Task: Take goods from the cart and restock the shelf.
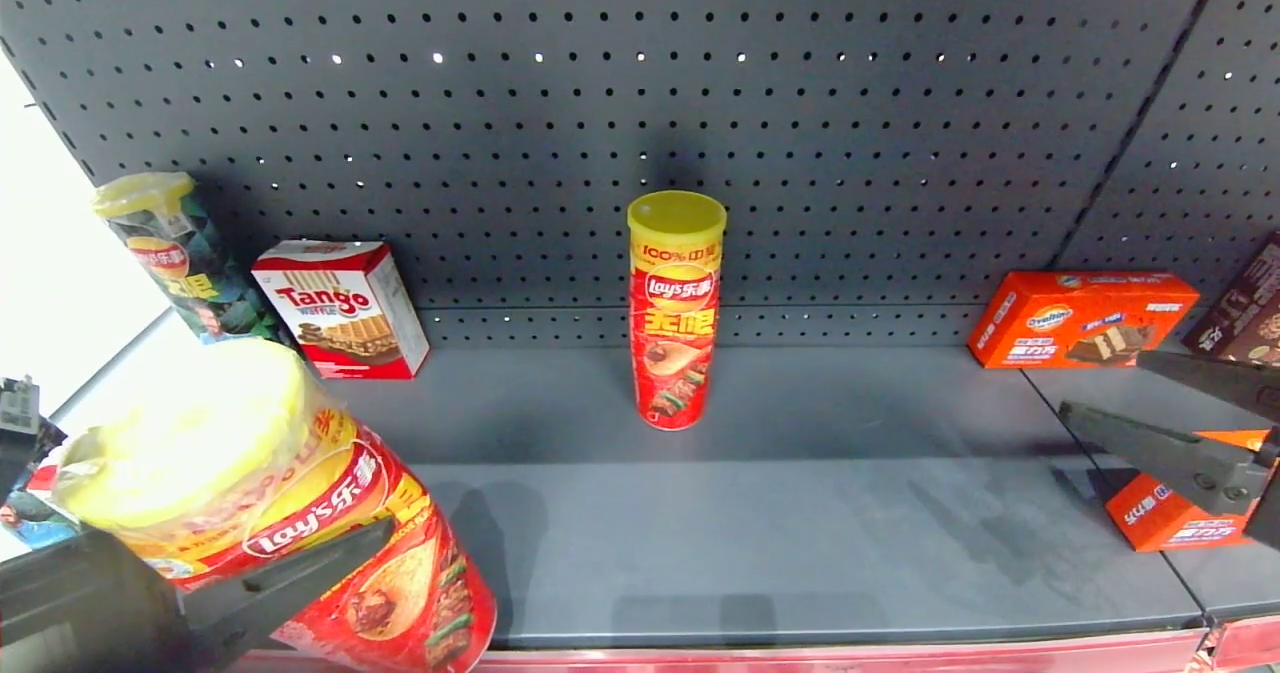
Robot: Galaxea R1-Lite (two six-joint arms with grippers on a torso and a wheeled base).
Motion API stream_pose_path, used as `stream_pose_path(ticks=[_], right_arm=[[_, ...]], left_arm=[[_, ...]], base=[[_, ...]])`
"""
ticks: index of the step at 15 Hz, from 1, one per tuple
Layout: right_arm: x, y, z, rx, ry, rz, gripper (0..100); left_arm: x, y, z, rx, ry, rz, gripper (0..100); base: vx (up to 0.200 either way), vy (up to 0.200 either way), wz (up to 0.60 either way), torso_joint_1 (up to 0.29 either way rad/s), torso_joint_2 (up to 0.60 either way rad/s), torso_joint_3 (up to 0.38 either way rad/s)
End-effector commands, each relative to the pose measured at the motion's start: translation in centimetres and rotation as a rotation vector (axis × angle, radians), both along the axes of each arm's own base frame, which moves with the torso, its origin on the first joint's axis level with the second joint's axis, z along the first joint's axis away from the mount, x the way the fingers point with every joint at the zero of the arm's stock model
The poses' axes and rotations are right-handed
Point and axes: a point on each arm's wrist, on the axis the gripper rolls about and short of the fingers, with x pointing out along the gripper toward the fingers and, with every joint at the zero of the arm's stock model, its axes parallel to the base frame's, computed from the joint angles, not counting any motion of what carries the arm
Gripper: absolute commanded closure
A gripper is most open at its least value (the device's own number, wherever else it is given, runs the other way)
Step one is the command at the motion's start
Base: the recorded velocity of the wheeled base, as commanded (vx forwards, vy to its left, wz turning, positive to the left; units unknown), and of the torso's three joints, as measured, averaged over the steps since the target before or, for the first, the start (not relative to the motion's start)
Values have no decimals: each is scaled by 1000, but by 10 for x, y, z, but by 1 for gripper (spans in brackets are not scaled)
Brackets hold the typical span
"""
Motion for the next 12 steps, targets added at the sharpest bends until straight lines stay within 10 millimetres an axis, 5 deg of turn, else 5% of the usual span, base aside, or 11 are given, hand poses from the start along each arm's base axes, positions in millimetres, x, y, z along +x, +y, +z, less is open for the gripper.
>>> stream_pose_path(ticks=[1, 12], right_arm=[[19, 9, -5, -10, 34, 22, 0], [128, 79, 8, -55, -50, 362, 0]], left_arm=[[0, 0, -1, 2, 4, 0, 100], [7, -4, 1, 4, 12, -2, 100]], base=[[0, 0, 0, 0, 0, 0], [0, 0, 0, 0, 0, 0]])
